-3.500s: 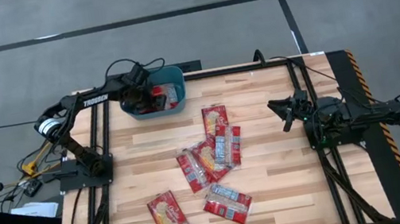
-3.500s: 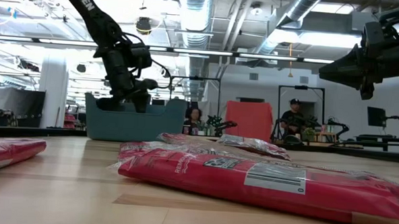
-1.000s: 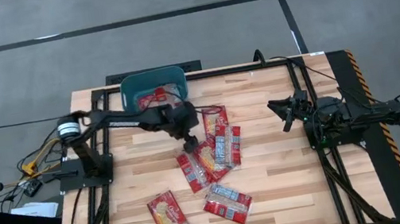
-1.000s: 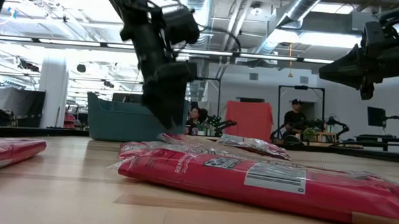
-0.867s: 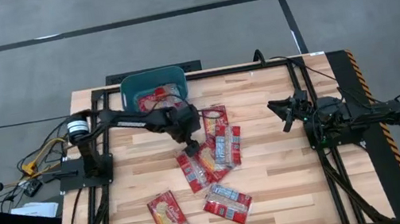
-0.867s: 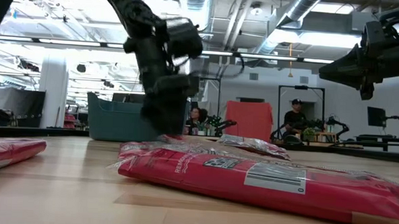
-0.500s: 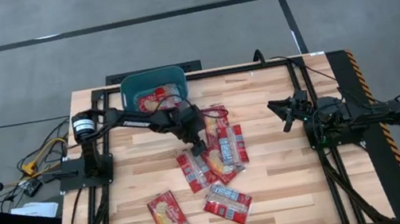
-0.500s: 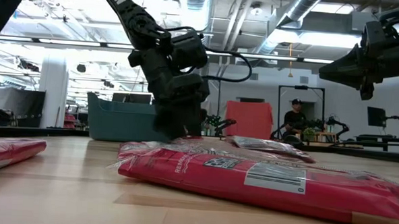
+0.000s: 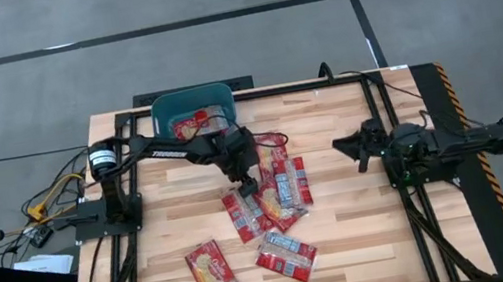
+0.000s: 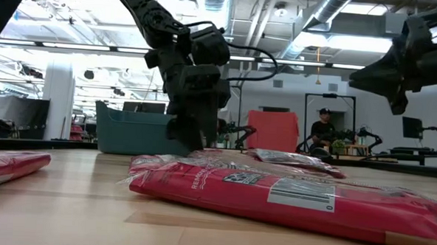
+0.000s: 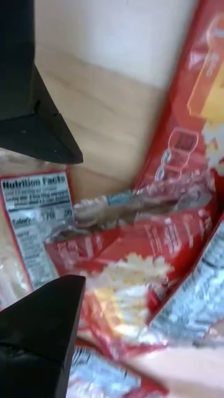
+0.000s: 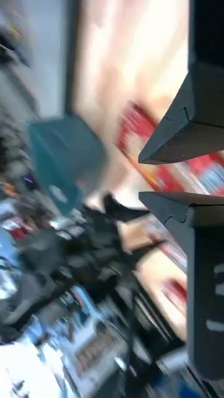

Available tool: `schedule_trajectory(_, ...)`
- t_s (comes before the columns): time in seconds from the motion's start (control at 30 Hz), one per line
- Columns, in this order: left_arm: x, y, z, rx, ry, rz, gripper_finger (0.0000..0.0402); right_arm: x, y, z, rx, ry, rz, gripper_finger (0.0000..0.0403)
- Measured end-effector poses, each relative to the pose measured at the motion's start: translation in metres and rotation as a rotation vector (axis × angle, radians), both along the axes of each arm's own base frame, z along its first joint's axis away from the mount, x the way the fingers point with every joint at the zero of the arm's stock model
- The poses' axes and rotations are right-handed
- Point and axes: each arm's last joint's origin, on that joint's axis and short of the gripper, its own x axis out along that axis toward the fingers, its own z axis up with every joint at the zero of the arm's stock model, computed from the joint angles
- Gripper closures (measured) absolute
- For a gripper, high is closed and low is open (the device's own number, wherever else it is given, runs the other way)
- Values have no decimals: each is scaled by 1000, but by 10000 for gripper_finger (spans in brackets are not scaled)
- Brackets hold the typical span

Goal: Sort popcorn bags into baskets
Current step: Put the red popcorn bag into the blue bin

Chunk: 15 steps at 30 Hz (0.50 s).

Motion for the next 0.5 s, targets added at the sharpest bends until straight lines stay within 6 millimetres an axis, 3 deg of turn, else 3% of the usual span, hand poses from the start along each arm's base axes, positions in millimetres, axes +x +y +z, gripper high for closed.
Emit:
schedule_trajectory(0.17, 1, 2, 2, -57, -28, -24, 107, 15, 3, 2, 67, -17, 109, 296)
schedule_trajectory(0.37, 2, 1, 3, -59, -50, -31, 107, 38, 12, -18, 189, 201, 149, 296)
schedule_trajectory(0.5, 3, 2, 3, -57, -55, -30, 107, 62, 23, -16, 199, 338, 165, 296)
